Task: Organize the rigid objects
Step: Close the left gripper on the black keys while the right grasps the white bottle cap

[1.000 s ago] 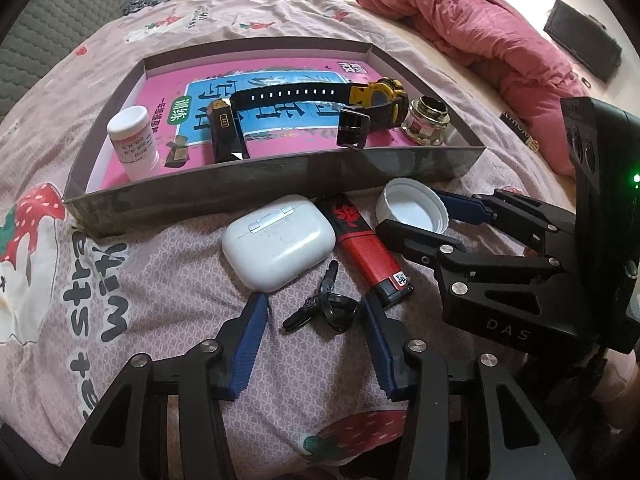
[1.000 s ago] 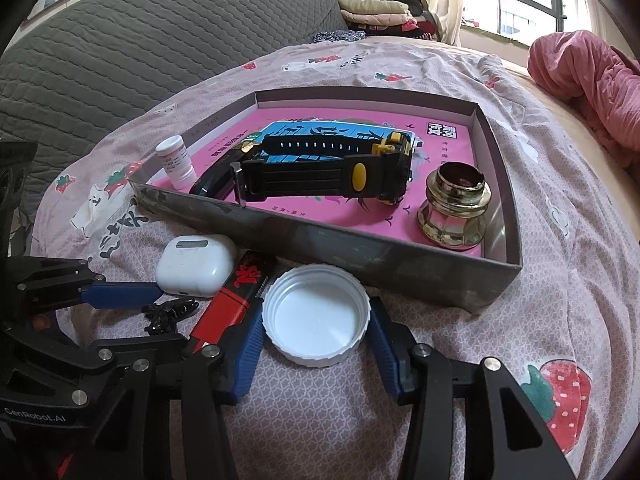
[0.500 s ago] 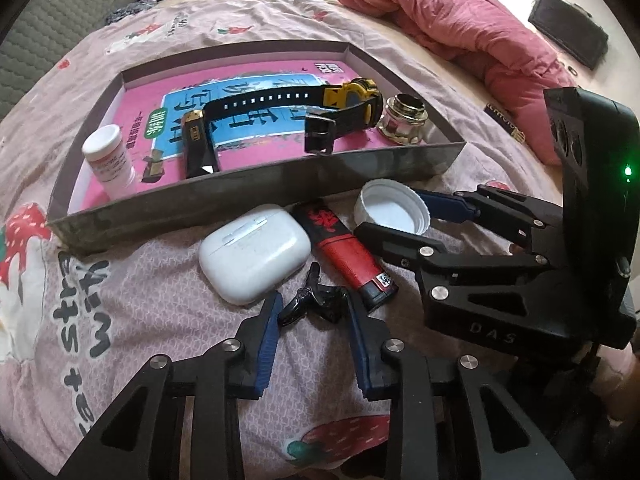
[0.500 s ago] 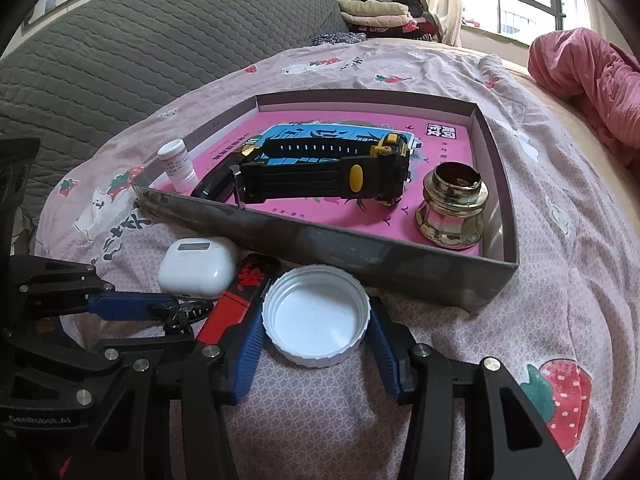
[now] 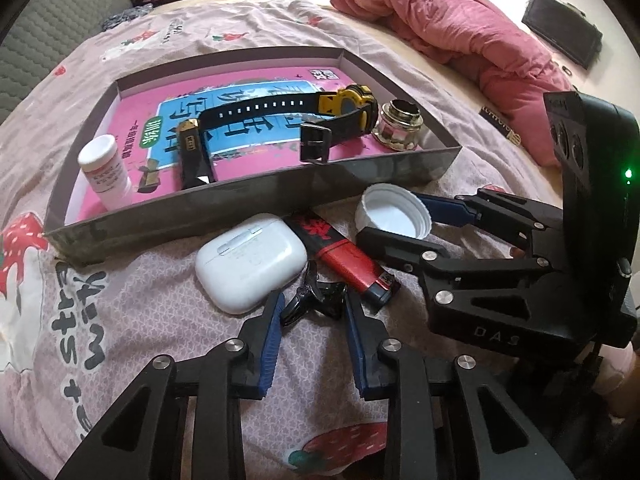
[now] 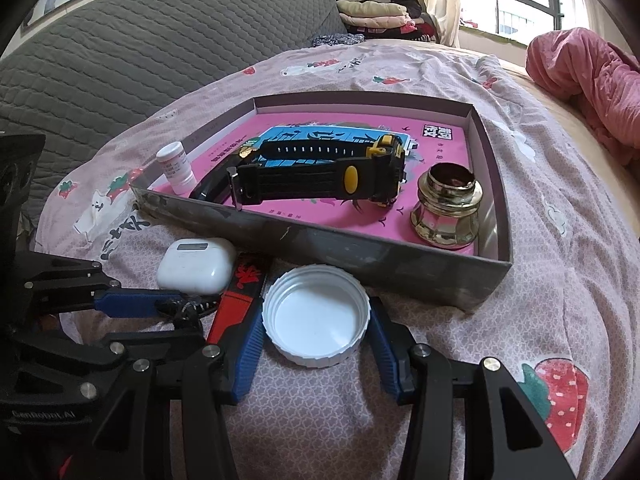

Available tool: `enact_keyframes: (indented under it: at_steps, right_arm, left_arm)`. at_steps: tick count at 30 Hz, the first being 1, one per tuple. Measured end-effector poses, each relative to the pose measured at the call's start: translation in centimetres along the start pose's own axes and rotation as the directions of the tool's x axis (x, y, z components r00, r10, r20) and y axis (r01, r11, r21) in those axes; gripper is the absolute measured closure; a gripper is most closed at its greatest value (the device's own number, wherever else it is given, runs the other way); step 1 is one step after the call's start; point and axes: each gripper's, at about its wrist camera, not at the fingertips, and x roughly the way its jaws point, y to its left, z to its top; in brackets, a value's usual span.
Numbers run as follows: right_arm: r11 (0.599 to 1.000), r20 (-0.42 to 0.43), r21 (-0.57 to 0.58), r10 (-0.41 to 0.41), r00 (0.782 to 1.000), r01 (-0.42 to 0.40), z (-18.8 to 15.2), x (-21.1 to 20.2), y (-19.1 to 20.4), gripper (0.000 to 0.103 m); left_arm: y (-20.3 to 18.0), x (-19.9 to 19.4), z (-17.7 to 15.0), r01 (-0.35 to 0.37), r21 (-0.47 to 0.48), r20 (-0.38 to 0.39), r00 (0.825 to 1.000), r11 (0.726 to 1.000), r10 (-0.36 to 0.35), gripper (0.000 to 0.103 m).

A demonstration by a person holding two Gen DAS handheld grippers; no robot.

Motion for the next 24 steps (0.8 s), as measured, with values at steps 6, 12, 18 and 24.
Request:
enact_keyframes:
  at_steps: [6, 12, 18, 24]
  right_arm:
    - [1.0, 0.028, 0.017, -0.018, 0.999, 0.017, 0.0, -1.1, -0.4, 0.053]
    - [0.997, 0.088, 0.072, -0.005, 0.996, -0.001, 0.1, -2.9, -1.4, 0.053]
    - [0.996, 0.116, 0.092, -0.008, 0.993, -0.003, 0.3, -3.6, -1.7, 0.053]
    - [0.997, 0.168, 0.081, -0.016, 0.986, 0.003, 0.6, -4.9, -1.4, 0.053]
  left_arm:
    - [0.3, -0.7, -0.1, 0.003, -0.02, 0.012, 1.0, 1.0, -0.003, 0.072]
    - [0.3, -2.3, 0.1, 0.006, -0.023, 0.048, 0.999, 1.0, -0.005, 0.073]
    - [0.2, -3.3, 0.2, 0.0, -0.027, 0.071, 0.997, 1.0, 0.002, 0.073]
    - [0.3, -4.5, 0.5, -0.017, -0.038, 0.106, 0.994, 0.999, 0.021, 0.072]
